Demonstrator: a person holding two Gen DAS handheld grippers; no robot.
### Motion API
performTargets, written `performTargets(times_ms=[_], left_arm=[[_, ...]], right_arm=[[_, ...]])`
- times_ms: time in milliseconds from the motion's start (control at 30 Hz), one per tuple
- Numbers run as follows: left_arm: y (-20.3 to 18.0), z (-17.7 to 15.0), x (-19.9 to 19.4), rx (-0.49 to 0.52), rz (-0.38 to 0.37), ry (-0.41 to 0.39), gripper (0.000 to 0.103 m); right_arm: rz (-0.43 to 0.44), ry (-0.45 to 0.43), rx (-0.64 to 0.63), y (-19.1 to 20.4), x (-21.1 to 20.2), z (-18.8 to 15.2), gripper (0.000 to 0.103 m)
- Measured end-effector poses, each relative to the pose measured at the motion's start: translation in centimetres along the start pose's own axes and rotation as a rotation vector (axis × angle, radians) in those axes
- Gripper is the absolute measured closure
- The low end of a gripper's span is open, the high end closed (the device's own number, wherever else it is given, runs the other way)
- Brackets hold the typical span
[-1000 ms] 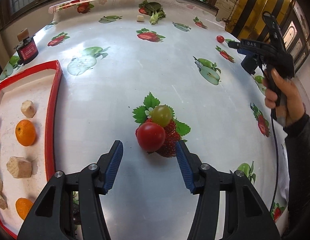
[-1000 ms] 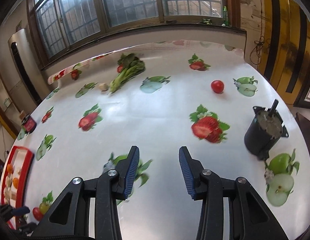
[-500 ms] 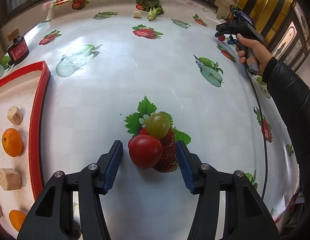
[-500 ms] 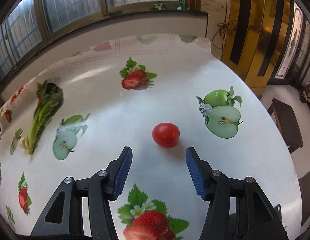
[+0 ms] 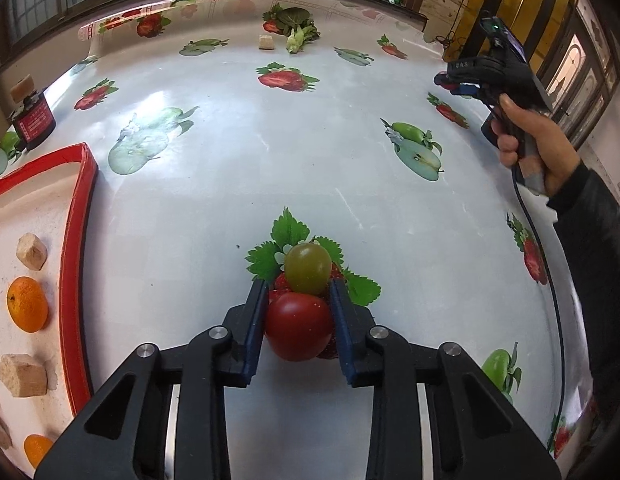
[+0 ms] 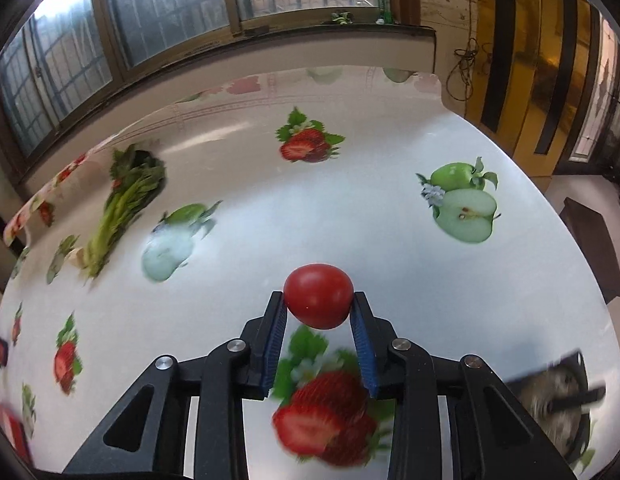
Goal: Organize fruits
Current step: 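Carry the tomato in the right tool while the left tool carries its tomato to the tray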
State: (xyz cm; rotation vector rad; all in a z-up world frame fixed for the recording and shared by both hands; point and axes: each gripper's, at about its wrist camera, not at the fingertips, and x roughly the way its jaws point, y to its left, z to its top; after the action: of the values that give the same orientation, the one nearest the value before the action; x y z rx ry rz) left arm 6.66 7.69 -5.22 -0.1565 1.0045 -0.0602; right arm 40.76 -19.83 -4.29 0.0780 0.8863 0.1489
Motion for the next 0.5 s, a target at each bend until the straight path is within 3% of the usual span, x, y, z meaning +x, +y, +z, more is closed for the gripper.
performTargets(times_ms=[300, 500], left_arm=[[1.4, -0.1, -4.0, -0.063, 0.025, -0.084, 0.075], [3.0, -0.8, -6.4, -0.104, 0.045, -0.125, 0.075]], right_arm=[[0.283, 0.045, -0.098, 5.8, -10.6, -11.8, 0.069], [0.401, 0.076, -0.171, 10.2, -15.8, -18.5, 0.069]])
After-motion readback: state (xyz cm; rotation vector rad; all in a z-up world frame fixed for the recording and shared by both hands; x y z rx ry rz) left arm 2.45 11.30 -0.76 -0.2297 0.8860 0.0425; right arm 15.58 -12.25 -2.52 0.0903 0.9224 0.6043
